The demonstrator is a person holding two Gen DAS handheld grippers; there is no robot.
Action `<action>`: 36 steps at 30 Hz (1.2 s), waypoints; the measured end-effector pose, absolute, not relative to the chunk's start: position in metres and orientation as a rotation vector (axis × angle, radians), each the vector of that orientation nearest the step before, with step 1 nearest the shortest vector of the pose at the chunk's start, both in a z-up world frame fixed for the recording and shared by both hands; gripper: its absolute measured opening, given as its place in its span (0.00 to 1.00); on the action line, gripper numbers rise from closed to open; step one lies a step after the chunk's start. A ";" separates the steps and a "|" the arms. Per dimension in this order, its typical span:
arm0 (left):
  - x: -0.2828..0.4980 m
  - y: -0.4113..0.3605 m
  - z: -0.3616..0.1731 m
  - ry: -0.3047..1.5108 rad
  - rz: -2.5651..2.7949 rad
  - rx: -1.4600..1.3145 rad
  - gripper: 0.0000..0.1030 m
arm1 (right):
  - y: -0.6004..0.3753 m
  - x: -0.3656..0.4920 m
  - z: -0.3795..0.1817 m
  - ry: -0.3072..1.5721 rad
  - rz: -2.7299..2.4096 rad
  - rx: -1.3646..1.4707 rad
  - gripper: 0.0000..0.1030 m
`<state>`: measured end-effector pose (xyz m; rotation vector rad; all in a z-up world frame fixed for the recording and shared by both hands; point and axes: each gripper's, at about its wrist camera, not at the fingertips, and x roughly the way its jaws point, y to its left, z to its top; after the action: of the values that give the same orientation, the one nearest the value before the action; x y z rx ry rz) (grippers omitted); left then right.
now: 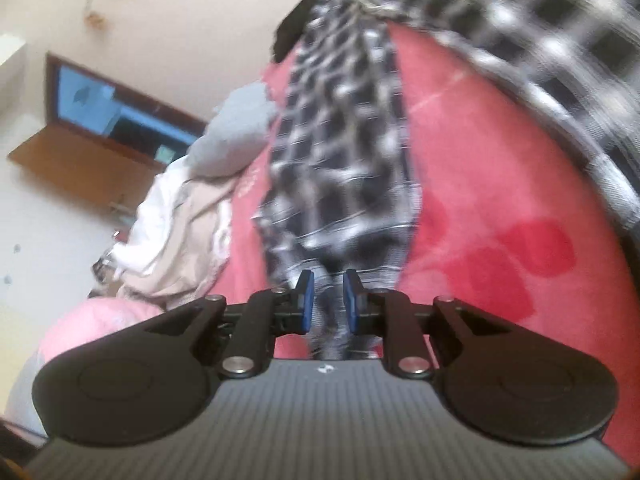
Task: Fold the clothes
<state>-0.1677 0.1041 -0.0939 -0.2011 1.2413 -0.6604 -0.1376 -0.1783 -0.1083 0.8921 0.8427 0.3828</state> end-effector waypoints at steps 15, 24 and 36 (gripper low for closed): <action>-0.192 0.121 -0.061 1.317 -0.628 -0.365 0.05 | -0.195 -0.124 -0.078 0.986 0.490 0.735 0.16; -0.252 0.210 -0.049 1.249 -0.286 -0.737 0.04 | -0.180 -0.161 -0.052 0.808 0.511 0.700 0.18; -0.275 0.230 -0.075 1.285 -0.283 -0.680 0.42 | -0.151 -0.244 -0.065 1.015 0.242 0.808 0.38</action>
<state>-0.2745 0.2298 -0.0753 -0.6802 1.2853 -0.2833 -0.2437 -0.1505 -0.0645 0.8085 1.0155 0.2422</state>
